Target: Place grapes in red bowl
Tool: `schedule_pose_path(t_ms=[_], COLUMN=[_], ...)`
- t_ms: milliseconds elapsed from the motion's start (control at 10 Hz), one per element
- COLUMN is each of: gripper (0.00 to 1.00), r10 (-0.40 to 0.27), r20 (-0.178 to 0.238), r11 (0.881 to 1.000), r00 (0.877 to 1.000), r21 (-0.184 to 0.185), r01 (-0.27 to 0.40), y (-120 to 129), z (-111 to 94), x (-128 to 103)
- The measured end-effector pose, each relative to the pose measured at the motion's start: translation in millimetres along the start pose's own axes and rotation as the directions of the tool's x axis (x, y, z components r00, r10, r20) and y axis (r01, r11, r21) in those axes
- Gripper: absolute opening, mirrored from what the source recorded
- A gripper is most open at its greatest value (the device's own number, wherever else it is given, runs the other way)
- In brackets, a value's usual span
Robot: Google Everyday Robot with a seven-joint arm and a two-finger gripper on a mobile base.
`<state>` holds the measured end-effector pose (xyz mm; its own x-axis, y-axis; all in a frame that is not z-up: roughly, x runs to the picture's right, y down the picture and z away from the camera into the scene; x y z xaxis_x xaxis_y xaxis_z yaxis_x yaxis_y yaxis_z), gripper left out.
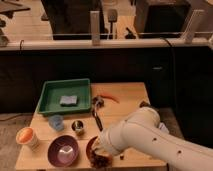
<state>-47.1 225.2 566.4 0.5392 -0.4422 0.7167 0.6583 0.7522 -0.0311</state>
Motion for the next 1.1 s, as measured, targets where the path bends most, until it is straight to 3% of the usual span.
schedule_pose_path(t_ms=[200, 700, 900, 1100], gripper=[0.02, 0.02, 0.12, 0.34], r10=[-0.028, -0.04, -0.029, -0.025], r20=[0.012, 0.041, 0.042, 0.044], r11=[1.0, 0.999, 0.999, 1.0], r00=[1.0, 0.998, 0.999, 0.999], r21=[0.002, 0.017, 0.019, 0.017], r01=[0.028, 0.039, 0.029, 0.024], y=[-15.8, -26.5, -26.2, -25.0], z=[5.2, 8.0, 7.3, 10.4], x=[0.4, 32.4, 39.2, 43.7])
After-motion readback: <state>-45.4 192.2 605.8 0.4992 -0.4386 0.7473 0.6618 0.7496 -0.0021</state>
